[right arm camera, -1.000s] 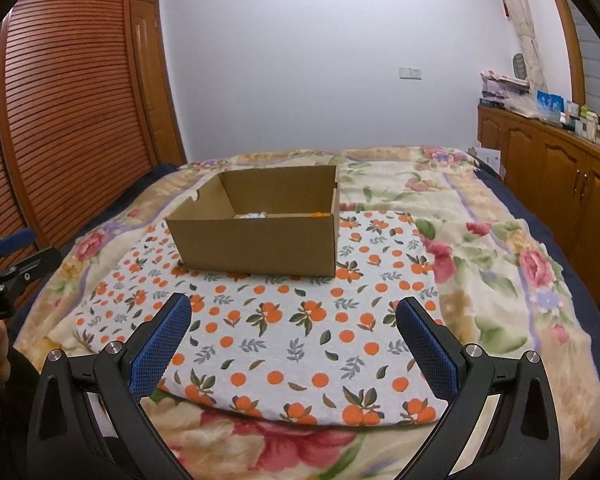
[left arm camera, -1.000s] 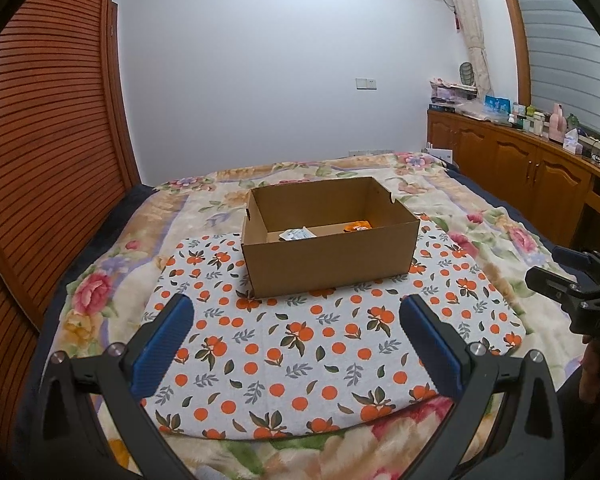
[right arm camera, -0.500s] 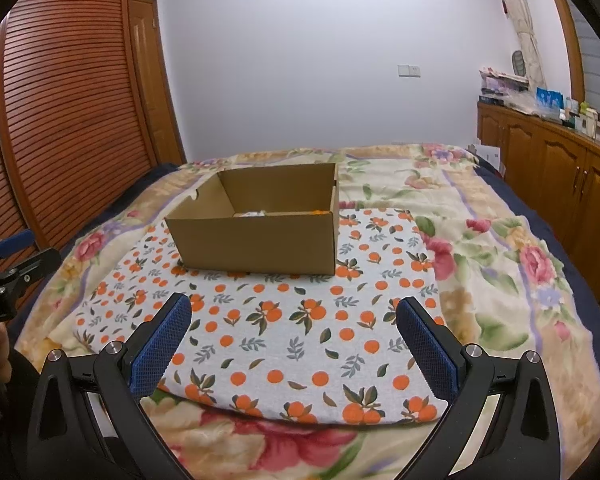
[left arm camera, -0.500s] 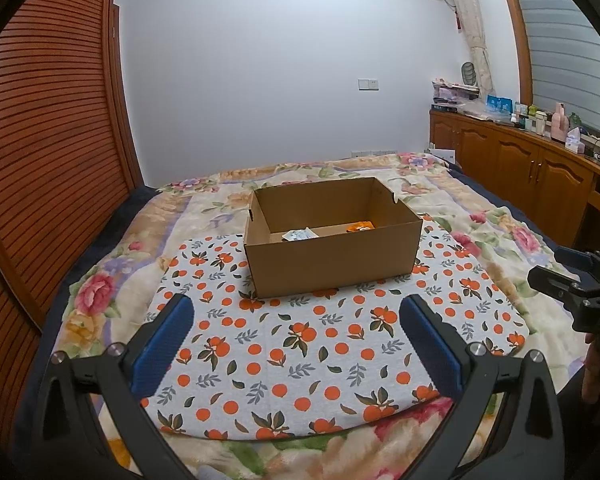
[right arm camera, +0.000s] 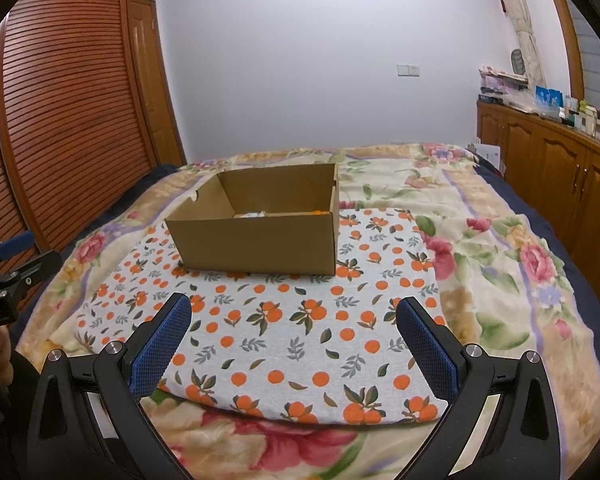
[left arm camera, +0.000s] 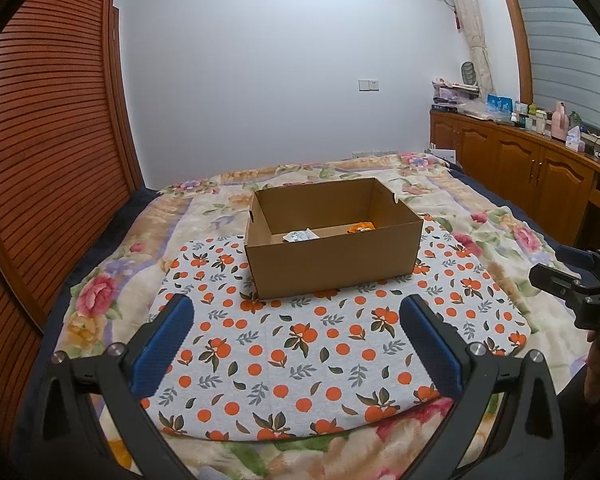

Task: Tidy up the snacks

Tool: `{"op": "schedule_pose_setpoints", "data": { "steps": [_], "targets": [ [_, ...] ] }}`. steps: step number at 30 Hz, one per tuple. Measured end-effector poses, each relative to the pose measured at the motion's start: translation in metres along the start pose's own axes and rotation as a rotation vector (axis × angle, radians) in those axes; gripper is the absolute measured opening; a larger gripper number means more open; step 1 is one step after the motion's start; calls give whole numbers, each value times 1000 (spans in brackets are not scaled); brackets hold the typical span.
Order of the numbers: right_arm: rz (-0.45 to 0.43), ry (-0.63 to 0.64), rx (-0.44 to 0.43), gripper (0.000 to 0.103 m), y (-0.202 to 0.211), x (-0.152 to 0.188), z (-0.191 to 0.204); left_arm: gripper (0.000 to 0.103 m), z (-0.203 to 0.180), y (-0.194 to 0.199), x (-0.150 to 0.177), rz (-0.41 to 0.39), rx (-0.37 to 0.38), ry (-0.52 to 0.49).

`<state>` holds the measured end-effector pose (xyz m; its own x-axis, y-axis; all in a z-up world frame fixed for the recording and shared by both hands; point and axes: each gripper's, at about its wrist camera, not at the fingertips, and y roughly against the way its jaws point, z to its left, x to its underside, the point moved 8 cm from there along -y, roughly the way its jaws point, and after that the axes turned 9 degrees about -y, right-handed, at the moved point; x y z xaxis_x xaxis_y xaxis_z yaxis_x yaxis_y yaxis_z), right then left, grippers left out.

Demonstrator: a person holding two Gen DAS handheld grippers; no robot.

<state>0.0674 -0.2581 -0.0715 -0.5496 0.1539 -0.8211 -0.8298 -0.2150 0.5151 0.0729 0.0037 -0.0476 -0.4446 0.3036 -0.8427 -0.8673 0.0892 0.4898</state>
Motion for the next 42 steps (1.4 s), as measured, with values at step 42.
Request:
{"op": "schedule_pose_setpoints", "data": {
  "steps": [42],
  "targets": [
    [2, -5, 1, 103, 0, 0, -1, 103, 4, 0, -2, -5, -12, 11]
  ]
}}
